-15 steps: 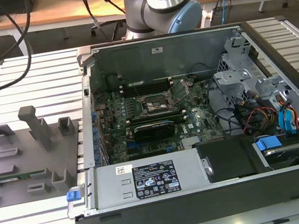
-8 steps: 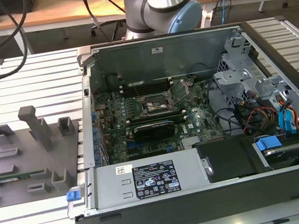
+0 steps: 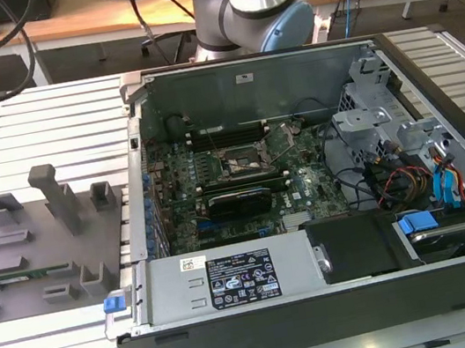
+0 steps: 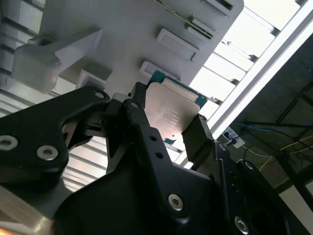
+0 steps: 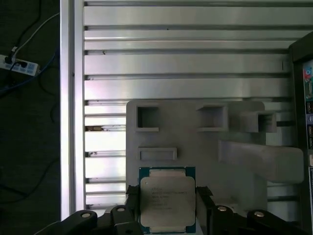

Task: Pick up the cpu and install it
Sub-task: 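Pick up the cpu and move it towards the insertion slot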

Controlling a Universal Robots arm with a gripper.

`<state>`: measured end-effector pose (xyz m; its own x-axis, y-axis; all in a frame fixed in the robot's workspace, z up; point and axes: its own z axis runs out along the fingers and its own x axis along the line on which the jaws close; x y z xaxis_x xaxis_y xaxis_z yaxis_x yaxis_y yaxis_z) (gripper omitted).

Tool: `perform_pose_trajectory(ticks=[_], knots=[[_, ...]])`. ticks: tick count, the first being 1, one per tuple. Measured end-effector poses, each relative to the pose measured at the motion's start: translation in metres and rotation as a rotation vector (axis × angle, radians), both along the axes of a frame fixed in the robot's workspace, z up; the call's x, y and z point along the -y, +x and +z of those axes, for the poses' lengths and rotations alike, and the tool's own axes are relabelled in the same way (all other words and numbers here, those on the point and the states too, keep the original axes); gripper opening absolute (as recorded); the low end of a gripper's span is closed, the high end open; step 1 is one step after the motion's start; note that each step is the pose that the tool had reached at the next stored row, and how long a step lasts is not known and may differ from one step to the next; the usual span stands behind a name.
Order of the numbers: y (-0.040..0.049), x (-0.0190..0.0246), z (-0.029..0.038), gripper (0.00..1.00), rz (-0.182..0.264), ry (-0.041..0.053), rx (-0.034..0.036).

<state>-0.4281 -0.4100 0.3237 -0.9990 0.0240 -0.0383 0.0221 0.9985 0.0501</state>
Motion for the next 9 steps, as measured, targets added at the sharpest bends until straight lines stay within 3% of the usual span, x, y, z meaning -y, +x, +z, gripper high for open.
perform_pose_trajectory(ticks=[9], knots=[[0.0001, -0.0040, 0.0309, 0.55, 0.000, -0.0001, 0.0080]])
